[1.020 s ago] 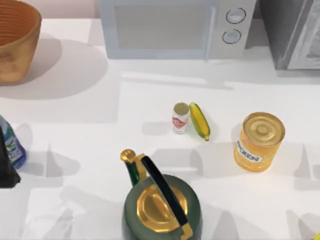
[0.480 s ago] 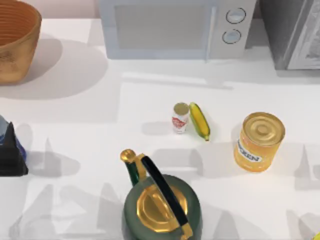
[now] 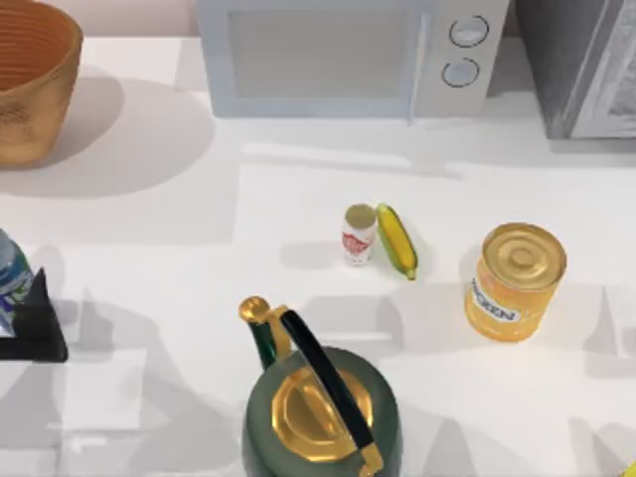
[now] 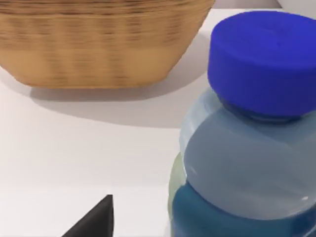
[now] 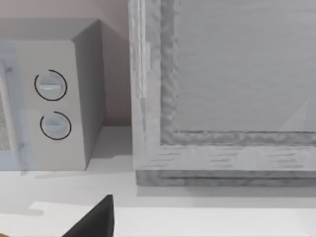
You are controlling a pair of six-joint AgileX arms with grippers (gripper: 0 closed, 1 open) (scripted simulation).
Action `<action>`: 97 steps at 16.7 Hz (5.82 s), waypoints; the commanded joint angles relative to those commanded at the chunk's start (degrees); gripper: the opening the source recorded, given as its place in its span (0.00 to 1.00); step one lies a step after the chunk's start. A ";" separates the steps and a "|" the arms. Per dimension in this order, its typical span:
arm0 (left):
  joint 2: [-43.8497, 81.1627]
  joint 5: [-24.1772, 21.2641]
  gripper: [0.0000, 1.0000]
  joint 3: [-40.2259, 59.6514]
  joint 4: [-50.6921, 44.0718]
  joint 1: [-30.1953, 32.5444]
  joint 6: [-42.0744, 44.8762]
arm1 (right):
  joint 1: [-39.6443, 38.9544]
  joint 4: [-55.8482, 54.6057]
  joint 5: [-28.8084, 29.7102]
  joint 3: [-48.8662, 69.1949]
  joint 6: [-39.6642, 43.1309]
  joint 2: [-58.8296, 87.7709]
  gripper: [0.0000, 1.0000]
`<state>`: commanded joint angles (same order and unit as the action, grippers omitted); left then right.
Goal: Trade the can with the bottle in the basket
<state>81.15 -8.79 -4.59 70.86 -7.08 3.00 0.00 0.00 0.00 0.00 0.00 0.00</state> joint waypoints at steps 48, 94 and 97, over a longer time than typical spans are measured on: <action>28.18 1.79 0.00 11.93 14.50 2.03 -0.53 | 0.00 0.00 0.00 0.00 0.00 0.00 1.00; 27.76 -6.54 0.00 87.58 -60.43 -6.14 2.32 | 0.00 0.00 0.00 0.00 0.00 0.00 1.00; 27.76 -6.54 0.00 87.58 -60.43 -6.14 2.32 | 0.00 0.00 0.00 0.00 0.00 0.00 1.00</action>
<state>108.91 -15.33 82.99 10.43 -13.22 5.31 0.00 0.00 0.00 0.00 0.00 0.00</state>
